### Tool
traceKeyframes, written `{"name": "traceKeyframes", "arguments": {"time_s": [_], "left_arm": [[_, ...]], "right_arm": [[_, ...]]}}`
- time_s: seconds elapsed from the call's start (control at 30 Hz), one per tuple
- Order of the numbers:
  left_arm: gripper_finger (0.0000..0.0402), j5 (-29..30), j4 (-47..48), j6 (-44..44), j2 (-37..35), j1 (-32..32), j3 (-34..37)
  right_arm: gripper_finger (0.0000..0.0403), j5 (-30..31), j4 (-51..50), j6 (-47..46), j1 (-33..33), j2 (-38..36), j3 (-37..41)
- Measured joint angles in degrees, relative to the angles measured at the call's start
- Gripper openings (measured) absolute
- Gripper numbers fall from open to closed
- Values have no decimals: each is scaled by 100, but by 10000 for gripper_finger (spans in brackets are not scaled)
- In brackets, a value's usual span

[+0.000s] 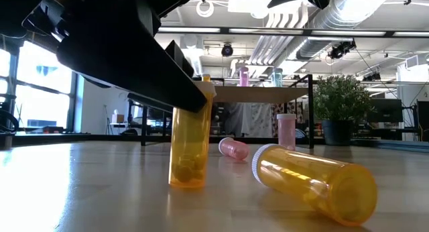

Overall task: Pick and place medicine bottles onto shelf by color
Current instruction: Put the left orange pill bottle on the shelf aligned with the other orange pill bottle

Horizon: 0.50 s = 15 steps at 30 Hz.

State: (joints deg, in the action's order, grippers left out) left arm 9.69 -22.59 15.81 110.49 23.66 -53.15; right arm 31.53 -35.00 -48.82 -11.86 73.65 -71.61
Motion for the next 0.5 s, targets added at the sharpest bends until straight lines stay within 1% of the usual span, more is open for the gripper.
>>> {"name": "traceKeyframes", "arguments": {"time_s": [0.27,0.4,0.5], "left_arm": [[112,-25,10,101,-90,-4,4],[112,51,35,111,-375,-113,2],[113,246,93,108,-687,-298,2]], "right_arm": [[172,2,0,-13,0,0,0],[172,2,7,-13,-2,0,0],[172,2,7,-1,15,-18,0]]}}
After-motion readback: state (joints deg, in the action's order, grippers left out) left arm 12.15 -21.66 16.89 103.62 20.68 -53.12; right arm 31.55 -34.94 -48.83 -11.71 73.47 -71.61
